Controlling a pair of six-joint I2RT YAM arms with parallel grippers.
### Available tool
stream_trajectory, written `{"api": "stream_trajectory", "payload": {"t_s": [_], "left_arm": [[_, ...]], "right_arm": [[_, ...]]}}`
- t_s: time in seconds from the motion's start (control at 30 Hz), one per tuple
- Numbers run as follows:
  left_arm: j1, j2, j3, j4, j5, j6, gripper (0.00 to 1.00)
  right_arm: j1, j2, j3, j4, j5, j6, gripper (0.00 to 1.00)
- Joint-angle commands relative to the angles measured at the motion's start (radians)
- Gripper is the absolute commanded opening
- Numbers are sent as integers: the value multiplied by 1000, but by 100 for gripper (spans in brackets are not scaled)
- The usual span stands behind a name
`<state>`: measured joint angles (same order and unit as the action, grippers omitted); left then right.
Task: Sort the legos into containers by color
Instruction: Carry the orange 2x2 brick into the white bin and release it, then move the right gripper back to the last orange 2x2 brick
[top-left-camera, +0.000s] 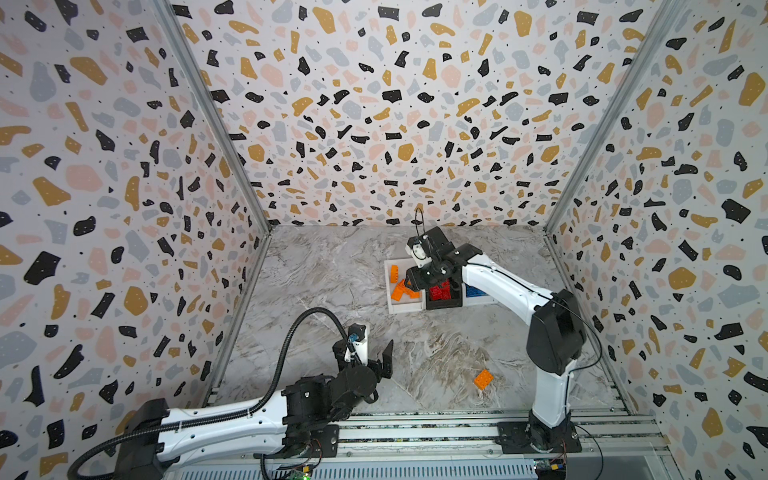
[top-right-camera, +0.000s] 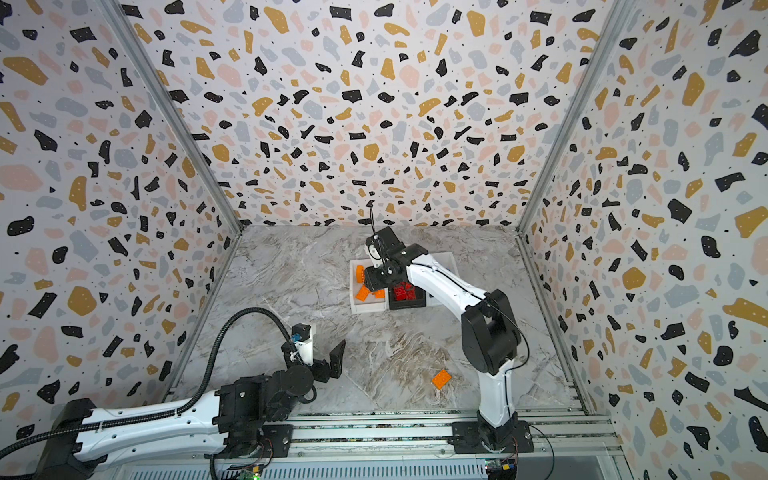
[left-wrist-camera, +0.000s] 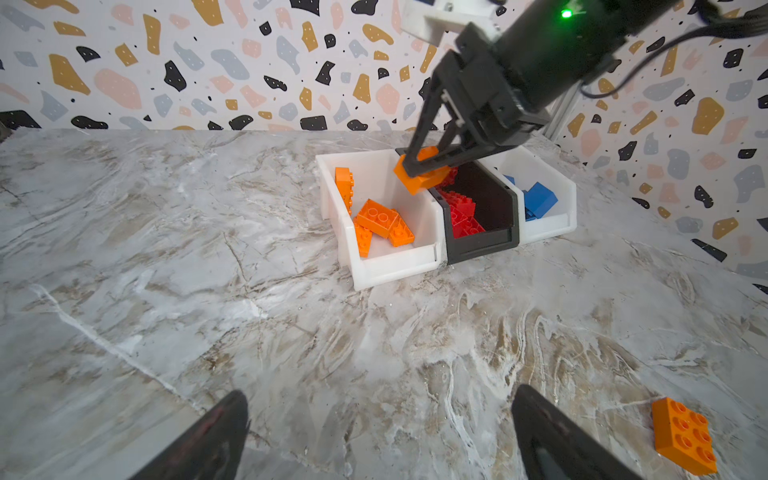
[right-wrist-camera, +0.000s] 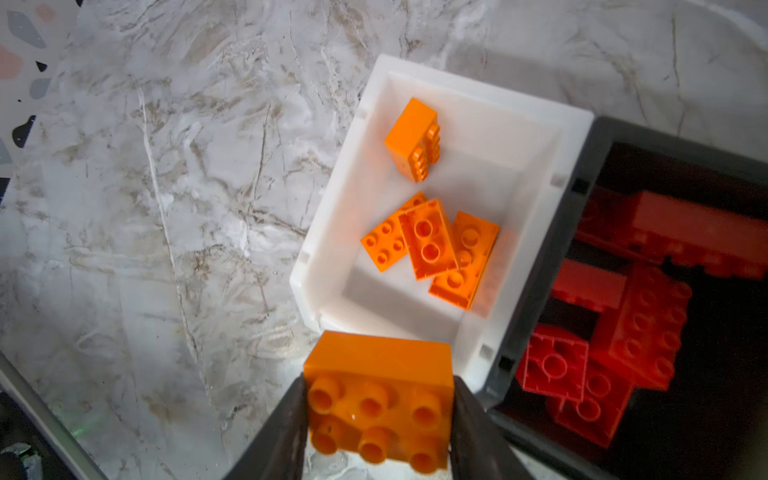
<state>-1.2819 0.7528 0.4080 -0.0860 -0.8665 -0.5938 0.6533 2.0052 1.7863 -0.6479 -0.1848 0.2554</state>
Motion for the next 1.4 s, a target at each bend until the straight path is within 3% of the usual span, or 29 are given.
{"api": "stream_trajectory", "payload": {"t_s": [0.0, 0.1, 0.2, 0.4, 0.5, 0.6, 0.73, 0.9, 1.1, 1.37], "left_arm": [[14, 4, 39, 3, -53, 51, 100], [44, 2, 47, -3, -50, 70, 100], [91, -5, 43, 6, -11, 88, 100], [148, 37, 41, 138, 56, 247, 100], [156, 139, 70, 204, 110, 330, 100], [156, 238, 111, 229, 161, 361, 100], [156, 288, 111, 330, 219, 373, 100], [156, 360, 137, 408, 306, 402, 100], [155, 457, 199, 445, 422, 401, 100], [156, 449, 196, 423, 450, 408, 100]], "right_arm": [[-10, 100, 141, -86, -21, -18, 44], [-16, 200, 278, -140, -24, -24, 52], [-22, 247, 380, -196, -26, -34, 70], [-34, 165, 375, -240, 28, -36, 74], [-34, 47, 215, -244, 92, -7, 74], [-35, -131, -61, -210, 151, 71, 74], [-39, -393, -429, -172, 193, 220, 74], [-38, -658, -757, -187, 210, 416, 74], [-34, -898, -986, -214, 206, 611, 74], [-19, -1035, -1166, -174, 162, 763, 74]]}}
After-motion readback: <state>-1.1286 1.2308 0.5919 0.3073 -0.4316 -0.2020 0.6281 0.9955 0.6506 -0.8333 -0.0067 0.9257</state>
